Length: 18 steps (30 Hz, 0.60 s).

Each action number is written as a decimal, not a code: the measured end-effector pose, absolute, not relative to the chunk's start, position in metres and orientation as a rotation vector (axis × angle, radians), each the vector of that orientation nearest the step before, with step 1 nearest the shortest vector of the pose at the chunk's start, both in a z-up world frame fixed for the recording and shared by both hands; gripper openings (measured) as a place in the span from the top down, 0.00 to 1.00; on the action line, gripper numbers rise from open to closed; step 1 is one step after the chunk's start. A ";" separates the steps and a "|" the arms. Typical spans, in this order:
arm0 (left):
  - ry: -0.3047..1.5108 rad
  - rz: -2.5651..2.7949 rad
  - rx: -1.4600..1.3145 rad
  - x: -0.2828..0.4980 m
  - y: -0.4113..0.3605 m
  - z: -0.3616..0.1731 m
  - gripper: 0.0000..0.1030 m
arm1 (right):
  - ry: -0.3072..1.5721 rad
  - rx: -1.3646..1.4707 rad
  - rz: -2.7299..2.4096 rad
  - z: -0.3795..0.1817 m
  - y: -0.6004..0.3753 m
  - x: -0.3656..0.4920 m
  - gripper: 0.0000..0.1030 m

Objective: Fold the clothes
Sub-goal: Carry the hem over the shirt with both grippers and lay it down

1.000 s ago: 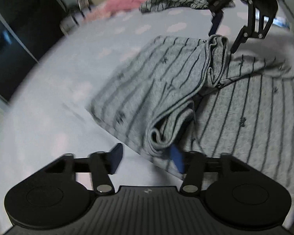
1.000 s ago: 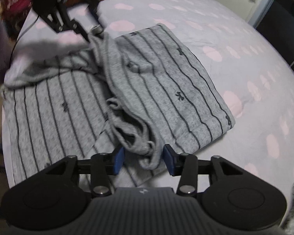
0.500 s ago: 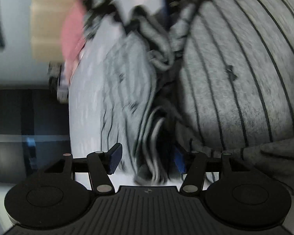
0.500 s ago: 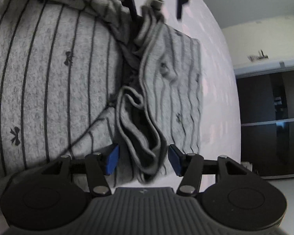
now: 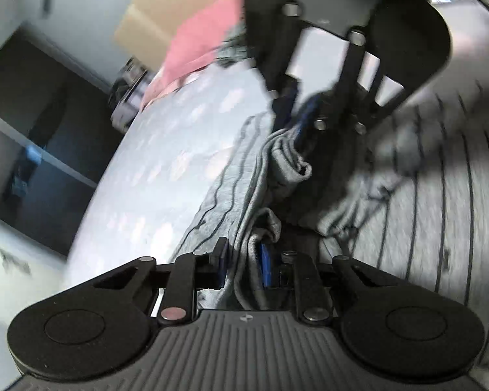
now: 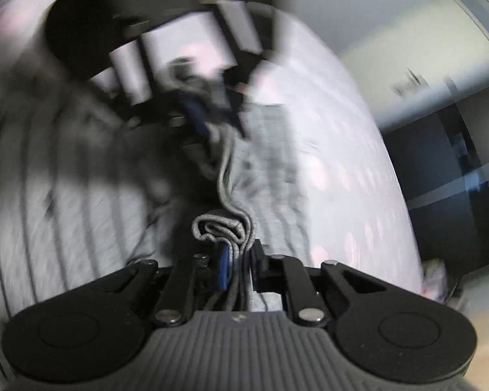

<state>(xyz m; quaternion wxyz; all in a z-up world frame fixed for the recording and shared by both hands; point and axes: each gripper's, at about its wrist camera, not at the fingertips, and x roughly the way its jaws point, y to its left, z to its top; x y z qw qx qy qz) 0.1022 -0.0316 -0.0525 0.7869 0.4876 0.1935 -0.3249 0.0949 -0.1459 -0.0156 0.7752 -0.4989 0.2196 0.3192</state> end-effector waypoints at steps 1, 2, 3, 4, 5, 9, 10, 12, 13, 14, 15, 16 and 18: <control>0.418 -0.706 1.075 0.103 -0.032 -0.057 0.83 | 0.503 -1.014 0.689 -0.010 -0.150 0.102 0.86; 0.413 -0.721 1.127 0.100 -0.033 -0.066 0.83 | 0.532 -0.949 0.688 -0.005 -0.154 0.109 0.86; 0.414 -0.745 1.161 0.095 -0.033 -0.072 0.83 | 0.547 -0.937 0.701 -0.007 -0.155 0.110 0.86; 0.424 -0.771 1.186 0.092 -0.033 -0.080 0.83 | 0.562 -0.928 0.714 -0.009 -0.156 0.112 0.86; 0.437 -0.793 1.204 0.089 -0.034 -0.087 0.83 | 0.576 -0.941 0.728 -0.014 -0.155 0.111 0.86; 0.489 -0.805 1.203 0.090 -0.036 -0.100 0.81 | 0.648 -0.972 0.786 -0.034 -0.150 0.101 0.85; 0.501 -0.798 1.194 0.093 -0.035 -0.099 0.79 | 0.649 -0.979 0.786 -0.033 -0.151 0.099 0.84; 0.509 -0.791 1.181 0.094 -0.030 -0.089 0.71 | 0.650 -0.992 0.785 -0.030 -0.154 0.095 0.81; 0.507 -0.797 1.159 0.094 -0.025 -0.081 0.63 | 0.664 -0.983 0.792 -0.025 -0.155 0.094 0.74; 0.505 -0.804 1.134 0.094 -0.020 -0.073 0.57 | 0.679 -0.972 0.801 -0.020 -0.156 0.094 0.67; 0.508 -0.815 1.098 0.093 -0.015 -0.064 0.53 | 0.694 -0.954 0.808 -0.013 -0.159 0.093 0.56; 0.518 -0.826 1.070 0.093 -0.015 -0.053 0.53 | 0.709 -0.935 0.814 -0.006 -0.162 0.093 0.53; 0.538 -0.847 1.016 0.091 -0.015 -0.033 0.52 | 0.743 -0.911 0.832 0.009 -0.168 0.093 0.53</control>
